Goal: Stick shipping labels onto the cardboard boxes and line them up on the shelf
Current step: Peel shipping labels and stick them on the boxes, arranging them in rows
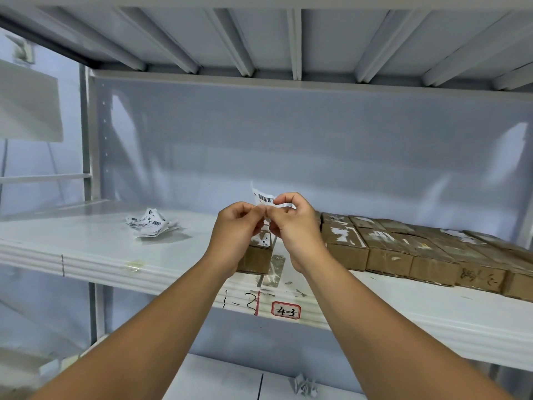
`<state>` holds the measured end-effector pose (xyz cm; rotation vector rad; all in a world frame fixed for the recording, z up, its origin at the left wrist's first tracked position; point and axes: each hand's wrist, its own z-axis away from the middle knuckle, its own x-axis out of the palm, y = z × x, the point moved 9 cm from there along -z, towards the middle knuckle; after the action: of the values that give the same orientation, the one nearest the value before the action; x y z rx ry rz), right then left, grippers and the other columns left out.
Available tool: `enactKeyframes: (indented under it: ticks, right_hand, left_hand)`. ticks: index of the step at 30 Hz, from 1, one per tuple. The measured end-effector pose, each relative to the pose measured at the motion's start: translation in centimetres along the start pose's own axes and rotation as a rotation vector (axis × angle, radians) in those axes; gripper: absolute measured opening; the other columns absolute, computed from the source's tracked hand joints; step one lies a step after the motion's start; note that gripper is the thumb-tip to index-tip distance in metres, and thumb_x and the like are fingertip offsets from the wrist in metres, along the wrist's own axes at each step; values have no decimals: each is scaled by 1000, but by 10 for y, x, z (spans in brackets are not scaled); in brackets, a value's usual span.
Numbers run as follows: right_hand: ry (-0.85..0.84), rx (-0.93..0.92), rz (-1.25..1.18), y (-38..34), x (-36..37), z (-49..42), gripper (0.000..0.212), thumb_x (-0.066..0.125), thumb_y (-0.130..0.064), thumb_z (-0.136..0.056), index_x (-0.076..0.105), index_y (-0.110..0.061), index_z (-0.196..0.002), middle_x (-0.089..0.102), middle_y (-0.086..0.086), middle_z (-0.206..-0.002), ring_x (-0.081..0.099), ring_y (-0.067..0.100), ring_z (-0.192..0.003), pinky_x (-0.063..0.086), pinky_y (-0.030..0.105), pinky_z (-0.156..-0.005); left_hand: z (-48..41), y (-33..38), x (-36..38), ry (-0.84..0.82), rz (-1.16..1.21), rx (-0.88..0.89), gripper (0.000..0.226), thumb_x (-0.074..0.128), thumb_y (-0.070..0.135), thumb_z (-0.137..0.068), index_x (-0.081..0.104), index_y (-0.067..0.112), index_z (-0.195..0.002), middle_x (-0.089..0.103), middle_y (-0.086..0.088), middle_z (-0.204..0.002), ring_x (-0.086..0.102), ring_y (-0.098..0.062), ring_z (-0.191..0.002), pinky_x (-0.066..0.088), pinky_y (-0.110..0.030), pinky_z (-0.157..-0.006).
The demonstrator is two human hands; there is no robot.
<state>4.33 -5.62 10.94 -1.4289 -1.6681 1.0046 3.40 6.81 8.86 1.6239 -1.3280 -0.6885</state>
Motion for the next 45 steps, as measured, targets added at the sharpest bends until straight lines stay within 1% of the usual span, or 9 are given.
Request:
enactKeyframes:
  ticks: [9,15,20,23,26,32,35,37,45]
  right_hand:
    - [44,25,11,4,-1,-2,20,62,-5,-86,48,-20,-86,55,4,-70,51,11,-56,44,23,-58]
    - [16,63,30,6,-2,-8,30,60,-3,-85,39,-24,-86,49,3,-71,44,15,-57,42,31,-68]
    - [20,69,44,9,-6,-13,32,59,-2,-85,36,-25,-88,49,4,-72,44,15,-58,42,32,-68]
    - [21,84,35,11,-10,-14,34,63,-5,-85,36,-20,-100,50,3,-74,47,16,-63,46,34,-74]
    - [26,106,31,13,-12,-14,36,63,-5,-85,35,-18,-104,51,4,-76,47,15,-62,45,31,-70]
    - [66,61,-32,9,-22,-16,23,55,-1,-91,42,-17,-79,59,8,-82,52,14,-65,47,25,-65]
    - [-64,-9,117,6,-6,-9,5,57,-17,-93,57,-15,-89,65,3,-84,59,14,-71,49,26,-68]
    - [-123,-70,161,3,6,-5,14,62,-24,-91,65,-10,-94,67,2,-84,62,7,-68,50,18,-65]
    - [-141,-69,124,2,10,-7,18,67,-18,-87,62,-14,-70,60,1,-68,56,14,-62,47,24,-62]
  left_hand:
    - [2,7,4,-14,-99,34,18,48,10,-89,55,8,-72,53,-4,-67,45,-18,-65,37,-29,-59]
    - [1,7,1,-39,-134,51,22,47,9,-90,54,11,-69,59,2,-67,55,-10,-62,44,-33,-69]
    - [-1,10,1,-46,-239,78,22,48,12,-87,56,16,-67,64,-3,-75,62,-26,-78,51,-46,-82]
    - [-2,10,-2,-44,-322,94,21,51,15,-86,54,16,-66,63,-6,-77,61,-34,-82,48,-40,-71]
    - [-1,9,-3,-56,-386,92,16,50,15,-85,53,8,-71,57,-4,-70,49,-23,-67,38,-31,-63]
    - [-3,3,-14,-18,-372,64,16,47,29,-71,48,13,-70,62,-20,-86,60,-38,-83,48,-45,-71]
    - [2,7,-4,-78,-391,123,13,52,19,-83,54,13,-71,58,-12,-72,49,-22,-66,39,-32,-64]
    - [6,11,6,-114,-373,166,13,53,18,-86,62,18,-77,59,-2,-69,50,-16,-66,41,-31,-63]
    - [8,12,1,-125,-160,117,29,52,20,-79,53,22,-50,59,8,-57,58,-19,-71,49,-48,-88]
